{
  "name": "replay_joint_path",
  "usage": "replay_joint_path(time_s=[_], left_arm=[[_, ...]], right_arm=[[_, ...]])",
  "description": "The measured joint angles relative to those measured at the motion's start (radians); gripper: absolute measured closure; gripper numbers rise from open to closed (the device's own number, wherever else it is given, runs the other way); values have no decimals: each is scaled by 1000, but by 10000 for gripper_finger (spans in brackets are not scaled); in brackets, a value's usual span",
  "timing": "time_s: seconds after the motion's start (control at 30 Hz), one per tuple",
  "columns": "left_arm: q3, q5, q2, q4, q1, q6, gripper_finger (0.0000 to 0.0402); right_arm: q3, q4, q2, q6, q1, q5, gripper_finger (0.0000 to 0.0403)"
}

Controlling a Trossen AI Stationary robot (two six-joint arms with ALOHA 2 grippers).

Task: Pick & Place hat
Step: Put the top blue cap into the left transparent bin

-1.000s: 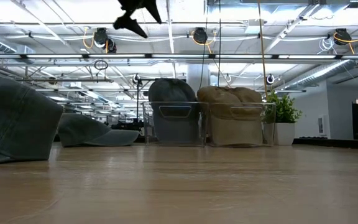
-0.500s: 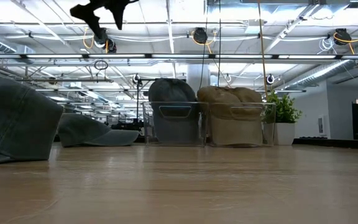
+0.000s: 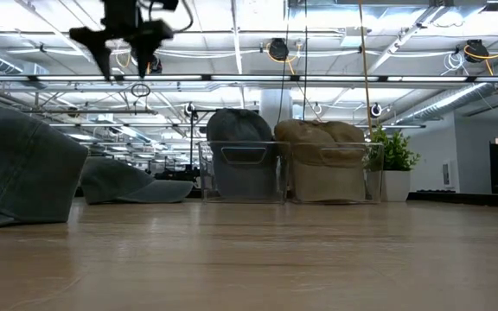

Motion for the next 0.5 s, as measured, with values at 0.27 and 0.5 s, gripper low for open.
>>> replay_joint_path(time_s=[0.27,0.5], left_arm=[[-216,10,-4,25,68,-63,64],[-344,62,-4,150,148,-71,64]], right_arm=[[0,-7,0,-51,0,0,232],[0,-48,0,-61,0,0,232]])
